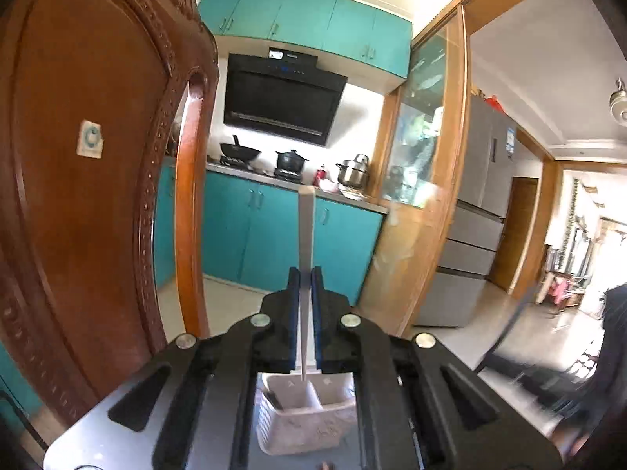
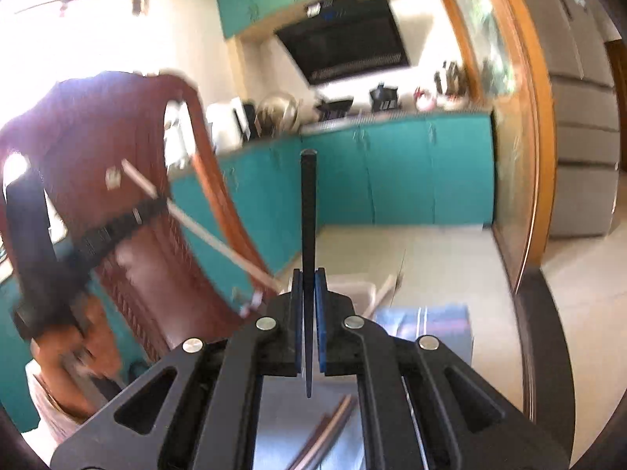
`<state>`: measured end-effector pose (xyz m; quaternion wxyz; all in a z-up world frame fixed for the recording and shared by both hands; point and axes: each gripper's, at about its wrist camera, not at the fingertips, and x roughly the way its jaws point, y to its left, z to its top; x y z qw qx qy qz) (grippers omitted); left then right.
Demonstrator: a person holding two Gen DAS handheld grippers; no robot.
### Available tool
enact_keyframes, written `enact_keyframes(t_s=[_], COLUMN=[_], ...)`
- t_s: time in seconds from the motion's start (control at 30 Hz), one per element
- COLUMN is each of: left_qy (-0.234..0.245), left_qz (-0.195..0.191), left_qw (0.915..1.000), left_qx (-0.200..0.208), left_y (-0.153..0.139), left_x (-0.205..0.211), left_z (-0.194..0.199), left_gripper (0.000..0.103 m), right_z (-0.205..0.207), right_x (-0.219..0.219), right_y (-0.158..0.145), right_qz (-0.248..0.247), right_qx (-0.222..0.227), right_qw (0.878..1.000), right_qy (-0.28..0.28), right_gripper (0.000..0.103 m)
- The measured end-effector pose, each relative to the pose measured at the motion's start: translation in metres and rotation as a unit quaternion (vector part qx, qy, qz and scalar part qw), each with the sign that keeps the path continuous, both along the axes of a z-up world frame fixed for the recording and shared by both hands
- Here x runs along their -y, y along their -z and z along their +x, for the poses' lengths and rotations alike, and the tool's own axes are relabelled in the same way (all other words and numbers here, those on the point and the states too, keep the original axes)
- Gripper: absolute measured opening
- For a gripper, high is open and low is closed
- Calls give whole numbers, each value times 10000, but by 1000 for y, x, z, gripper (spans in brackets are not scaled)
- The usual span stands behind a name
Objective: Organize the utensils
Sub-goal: 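Lift both held chopsticks up over the white utensil holder, then open both tools to drop the chopsticks into the holder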
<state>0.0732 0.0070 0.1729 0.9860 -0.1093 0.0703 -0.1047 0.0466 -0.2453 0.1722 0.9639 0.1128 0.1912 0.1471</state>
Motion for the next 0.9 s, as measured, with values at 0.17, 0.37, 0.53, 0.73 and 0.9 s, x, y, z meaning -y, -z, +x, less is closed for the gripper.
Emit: enact_keyframes(t_s=[0.17, 0.37, 0.53, 0.73, 0.9], left_qy=[-65, 25, 118, 163, 180], left_qz=[174, 388, 443, 338, 277], left_qw=[9976, 9933, 9910, 9927, 9950], left_qx=[-669, -1090, -1255, -1147, -944], left_y=[46, 78, 89, 89, 91], left_x=[5, 9, 12, 4, -10], left_z=[52, 72, 75, 56, 23], left_gripper=[7, 7, 7, 22, 23], right_z=[15, 60, 86, 76, 38], right_x=[6, -8, -20, -25, -7], right_y=[-8, 43, 78, 85, 72], right_qz=[350, 233, 95, -156, 163], right_qx=[724, 484, 5, -58, 179], right_qw=[9954, 9947, 9957, 9957, 9951], right_qy=[519, 872, 922, 913, 957], right_gripper=[6, 6, 7, 15, 36])
